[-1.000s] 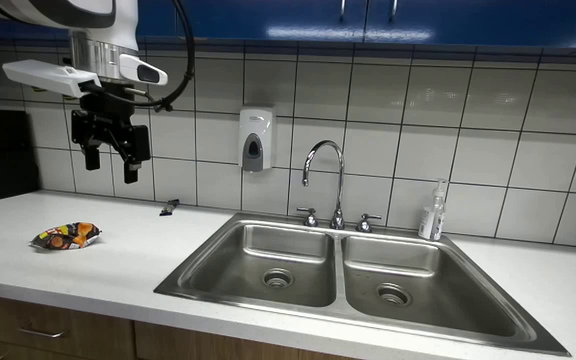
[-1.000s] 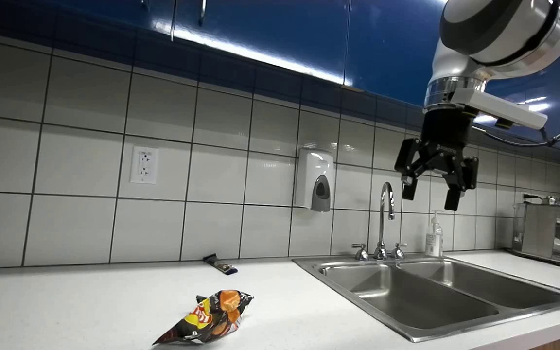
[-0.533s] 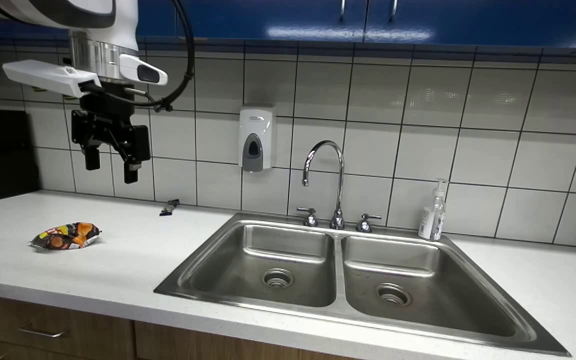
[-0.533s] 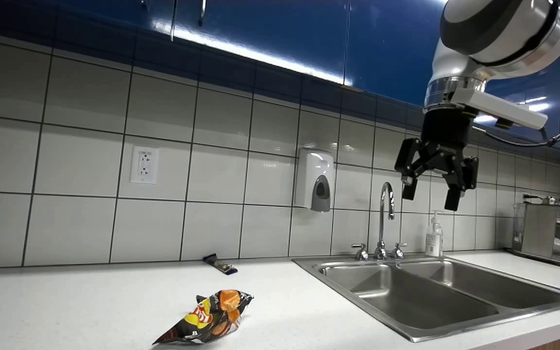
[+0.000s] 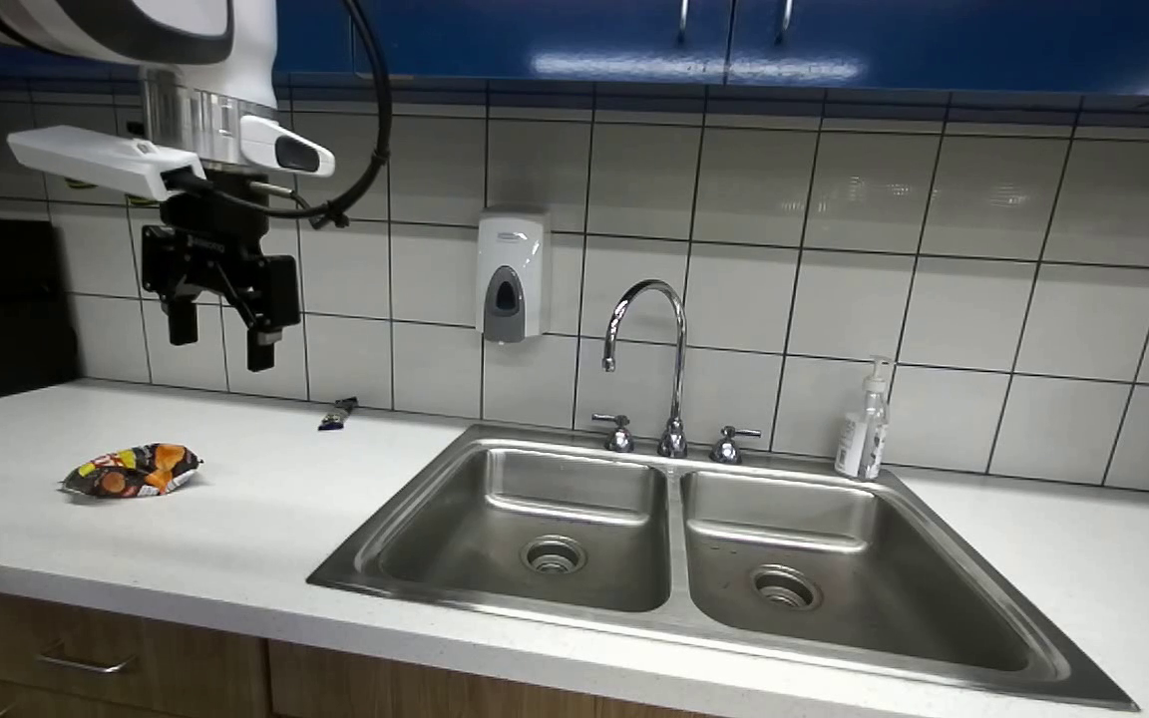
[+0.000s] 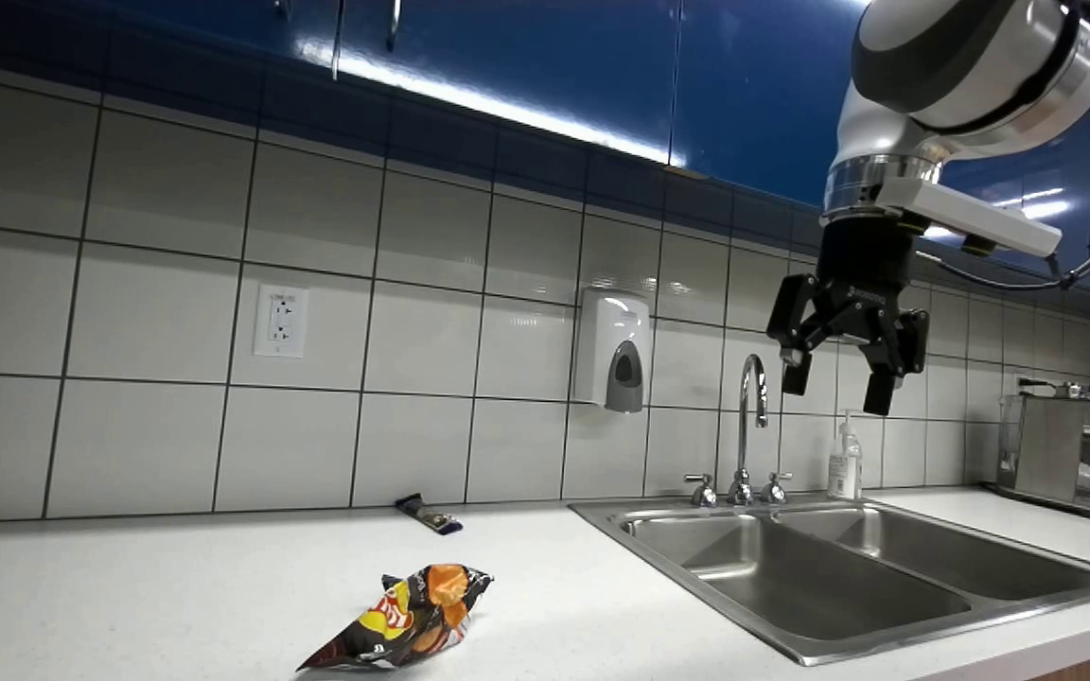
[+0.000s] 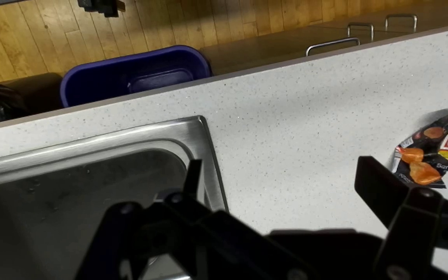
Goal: Move the lays to the left sink
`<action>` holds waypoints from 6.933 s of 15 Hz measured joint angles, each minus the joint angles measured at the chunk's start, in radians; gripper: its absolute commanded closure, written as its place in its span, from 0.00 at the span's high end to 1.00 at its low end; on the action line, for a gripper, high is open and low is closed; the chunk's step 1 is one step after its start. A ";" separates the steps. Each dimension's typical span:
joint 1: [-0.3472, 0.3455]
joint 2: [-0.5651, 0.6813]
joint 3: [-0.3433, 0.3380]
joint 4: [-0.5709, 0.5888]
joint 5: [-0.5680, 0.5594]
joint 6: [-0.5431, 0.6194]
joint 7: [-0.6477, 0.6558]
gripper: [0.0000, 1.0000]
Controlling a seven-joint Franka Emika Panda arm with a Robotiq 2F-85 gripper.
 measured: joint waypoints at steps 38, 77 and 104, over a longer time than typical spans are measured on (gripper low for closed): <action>0.178 0.865 0.183 0.493 -0.193 0.423 0.445 1.00; 0.414 1.231 0.159 0.899 -0.149 0.198 0.639 1.00; 0.426 1.294 0.165 0.939 -0.139 0.202 0.638 0.00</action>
